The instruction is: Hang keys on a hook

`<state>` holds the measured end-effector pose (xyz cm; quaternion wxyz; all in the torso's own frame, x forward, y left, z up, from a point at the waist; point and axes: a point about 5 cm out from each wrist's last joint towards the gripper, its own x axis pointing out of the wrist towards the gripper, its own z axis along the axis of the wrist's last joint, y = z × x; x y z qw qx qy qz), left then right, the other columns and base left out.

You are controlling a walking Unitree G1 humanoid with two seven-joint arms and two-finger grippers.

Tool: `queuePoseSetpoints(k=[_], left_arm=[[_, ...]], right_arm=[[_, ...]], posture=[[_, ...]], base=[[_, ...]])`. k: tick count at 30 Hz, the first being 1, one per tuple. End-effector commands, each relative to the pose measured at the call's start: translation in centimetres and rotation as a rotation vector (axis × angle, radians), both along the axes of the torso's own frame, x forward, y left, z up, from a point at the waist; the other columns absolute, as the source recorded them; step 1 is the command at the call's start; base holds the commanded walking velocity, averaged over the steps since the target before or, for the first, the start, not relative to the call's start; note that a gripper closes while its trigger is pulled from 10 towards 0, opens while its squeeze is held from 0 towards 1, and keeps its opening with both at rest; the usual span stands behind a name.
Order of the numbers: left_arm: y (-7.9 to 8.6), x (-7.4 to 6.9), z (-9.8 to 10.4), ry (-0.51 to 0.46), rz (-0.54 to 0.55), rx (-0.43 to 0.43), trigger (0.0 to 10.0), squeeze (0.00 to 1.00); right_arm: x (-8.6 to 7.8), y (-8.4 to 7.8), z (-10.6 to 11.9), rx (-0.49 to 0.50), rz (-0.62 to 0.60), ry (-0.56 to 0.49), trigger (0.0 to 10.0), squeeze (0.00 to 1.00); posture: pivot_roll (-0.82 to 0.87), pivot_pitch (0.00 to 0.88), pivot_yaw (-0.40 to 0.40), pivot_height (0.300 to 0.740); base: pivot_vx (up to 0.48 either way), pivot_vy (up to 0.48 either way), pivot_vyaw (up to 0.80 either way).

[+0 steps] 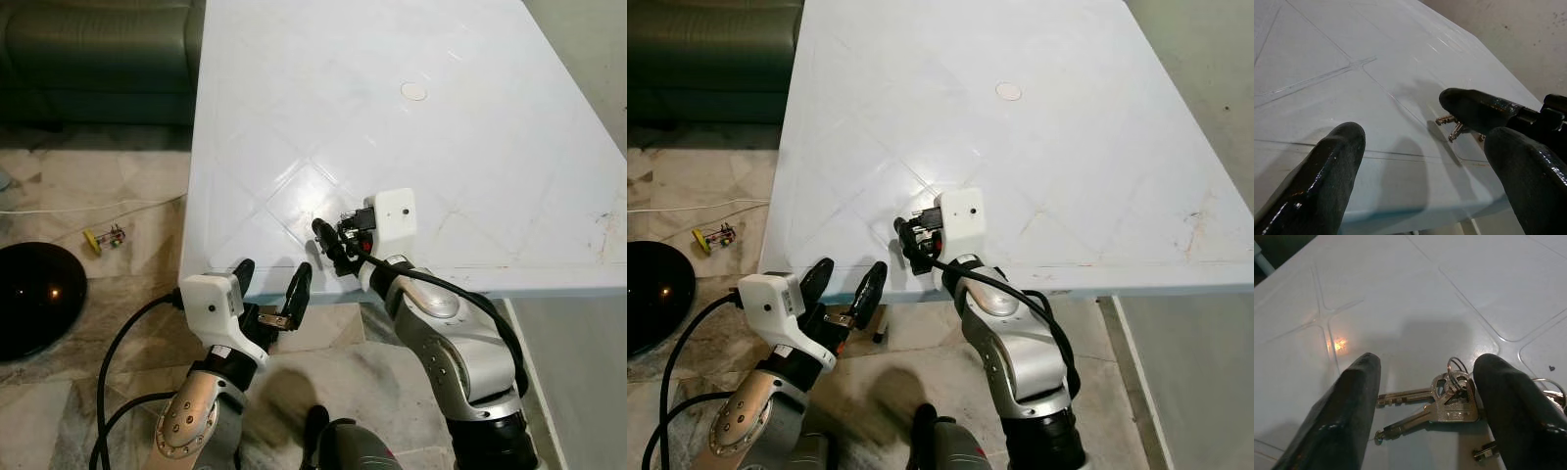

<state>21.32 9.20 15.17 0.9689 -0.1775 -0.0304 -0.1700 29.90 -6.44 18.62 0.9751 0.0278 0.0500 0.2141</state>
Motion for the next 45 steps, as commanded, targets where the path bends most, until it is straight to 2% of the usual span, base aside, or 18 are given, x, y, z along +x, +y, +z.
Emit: queuePoseSetpoints(k=[1, 4, 6, 7, 9, 11, 13, 14, 15, 16, 18, 23, 24, 27, 31, 33, 39, 45], left_arm=[[-1.0, -0.6, -1.5, 0.099, -0.023, -0.021, 10.0, 0.0], [-1.0, -0.6, -1.5, 0.1, -0.022, -0.021, 10.0, 0.0], [-1.0, -0.6, -1.5, 0.101, -0.022, -0.022, 10.0, 0.0], [-1.0, -0.7, -1.5, 0.101, -0.022, -0.022, 10.0, 0.0], [-1.0, -0.7, -1.5, 0.101, -0.022, -0.022, 10.0, 0.0], [-1.1, -0.7, -1.5, 0.101, -0.021, -0.023, 10.0, 0.0], [-1.1, -0.7, -1.5, 0.102, -0.021, -0.022, 10.0, 0.0], [-1.1, -0.7, -1.5, 0.102, -0.02, -0.022, 10.0, 0.0], [-1.1, -0.7, -1.5, 0.102, -0.02, -0.022, 10.0, 0.0], [-1.1, -0.8, -1.5, 0.103, -0.02, -0.022, 10.0, 0.0], [-1.1, -0.8, -1.5, 0.104, -0.02, -0.022, 10.0, 0.0], [-1.1, -0.8, -1.5, 0.104, -0.02, -0.023, 10.0, 0.0], [-1.1, -0.8, -1.5, 0.105, -0.02, -0.023, 10.0, 0.0], [-1.1, -0.8, -1.5, 0.104, -0.02, -0.023, 10.0, 0.0], [-1.2, -0.8, -1.5, 0.104, -0.02, -0.024, 10.0, 0.0], [-1.2, -0.9, -1.5, 0.104, -0.02, -0.025, 10.0, 0.0], [-1.1, -0.9, -1.5, 0.106, -0.018, -0.024, 10.0, 0.0], [-1.2, -0.8, -1.5, 0.105, -0.017, -0.027, 10.0, 0.0]], right_arm=[[0.0, -0.2, -0.5, -0.043, -0.021, 0.018, 5.9, 0.0], [0.0, -0.2, -0.6, -0.043, -0.028, 0.02, 7.3, 0.0], [0.0, -0.1, -0.6, -0.044, -0.033, 0.022, 6.6, 0.0], [0.1, -0.2, -0.6, -0.047, -0.044, 0.025, 7.6, 0.0], [0.2, -0.2, -0.7, -0.051, -0.053, 0.028, 7.9, 0.0], [0.2, -0.2, -0.7, -0.052, -0.055, 0.027, 7.3, 0.0], [0.3, -0.1, -0.7, -0.046, -0.065, 0.035, 3.9, 0.0], [0.3, -0.1, -0.7, -0.042, -0.069, 0.04, 2.9, 0.0], [0.3, -0.1, -0.7, -0.042, -0.069, 0.04, 2.9, 0.0], [0.3, -0.1, -0.7, -0.041, -0.074, 0.033, 0.7, 0.0], [0.3, -0.1, -0.6, -0.04, -0.083, 0.027, 0.0, 0.0], [0.4, -0.1, -0.6, -0.032, -0.094, 0.031, 0.2, 0.0], [0.5, -0.1, -0.6, -0.029, -0.098, 0.029, 1.4, 0.0], [0.5, -0.1, -0.5, -0.026, -0.1, 0.026, 1.1, 0.0], [0.6, -0.1, -0.3, -0.013, -0.108, 0.023, 1.9, 0.0], [0.7, 0.0, -0.3, -0.008, -0.109, 0.022, 1.5, 0.0], [0.9, 0.2, -0.2, 0.0, -0.116, 0.02, 1.6, 0.0], [1.0, 0.2, 0.0, 0.002, -0.117, 0.017, 2.4, 0.0]], posture=[[0.19, 0.323, -0.155, 0.74], [0.19, 0.324, -0.155, 0.74], [0.19, 0.324, -0.155, 0.74], [0.19, 0.325, -0.155, 0.74], [0.19, 0.325, -0.155, 0.74], [0.19, 0.326, -0.157, 0.74], [0.19, 0.327, -0.158, 0.74], [0.19, 0.328, -0.157, 0.74], [0.19, 0.328, -0.157, 0.74], [0.19, 0.328, -0.157, 0.74], [0.19, 0.33, -0.158, 0.74], [0.19, 0.33, -0.158, 0.74], [0.19, 0.33, -0.158, 0.74], [0.19, 0.332, -0.158, 0.74], [0.19, 0.334, -0.157, 0.74], [0.19, 0.333, -0.157, 0.74], [0.19, 0.333, -0.157, 0.74], [0.19, 0.336, -0.16, 0.74]], base=[[0.0, 0.0, 0.0], [0.0, 0.0, 0.0], [0.0, 0.0, 0.0], [0.0, 0.0, 0.0], [0.0, 0.0, 0.0], [0.0, 0.0, 0.0], [0.0, 0.0, 0.0], [0.0, 0.0, 0.0], [0.0, 0.0, 0.0], [0.0, 0.0, 0.0], [0.0, 0.0, 0.0], [0.0, 0.0, 0.0], [0.0, 0.0, 0.0], [0.0, 0.0, 0.0], [0.0, 0.0, 0.0], [0.0, 0.0, 0.0], [0.0, 0.0, 0.0], [0.0, 0.0, 0.0]])
